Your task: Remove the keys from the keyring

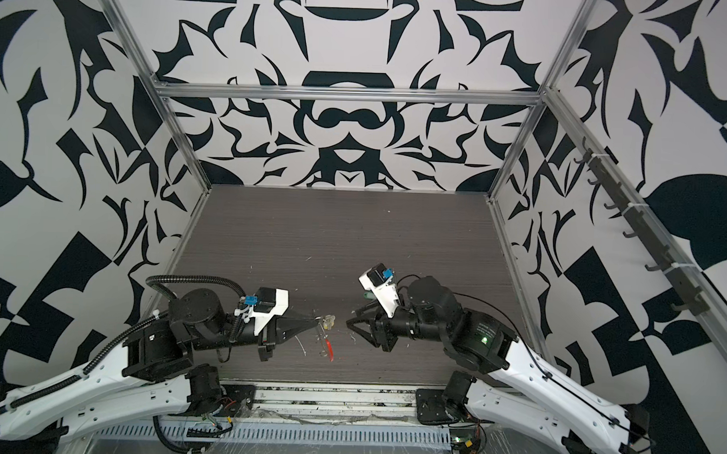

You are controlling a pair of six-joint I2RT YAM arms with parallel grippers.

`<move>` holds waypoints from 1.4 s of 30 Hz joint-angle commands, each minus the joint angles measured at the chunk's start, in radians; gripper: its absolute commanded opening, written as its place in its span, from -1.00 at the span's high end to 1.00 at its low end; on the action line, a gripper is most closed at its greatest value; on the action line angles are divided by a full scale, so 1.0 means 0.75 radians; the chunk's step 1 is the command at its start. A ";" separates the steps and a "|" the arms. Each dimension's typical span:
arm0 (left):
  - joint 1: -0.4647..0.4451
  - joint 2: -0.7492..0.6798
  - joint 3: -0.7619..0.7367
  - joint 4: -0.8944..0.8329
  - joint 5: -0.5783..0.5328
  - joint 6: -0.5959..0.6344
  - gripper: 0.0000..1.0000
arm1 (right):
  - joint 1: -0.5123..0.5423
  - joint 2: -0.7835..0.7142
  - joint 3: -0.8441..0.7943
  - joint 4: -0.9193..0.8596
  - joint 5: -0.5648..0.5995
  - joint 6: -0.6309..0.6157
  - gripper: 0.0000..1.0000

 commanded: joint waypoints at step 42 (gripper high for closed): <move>-0.002 -0.027 0.027 0.007 0.053 -0.093 1.00 | 0.290 0.138 0.069 0.427 0.088 -0.186 0.94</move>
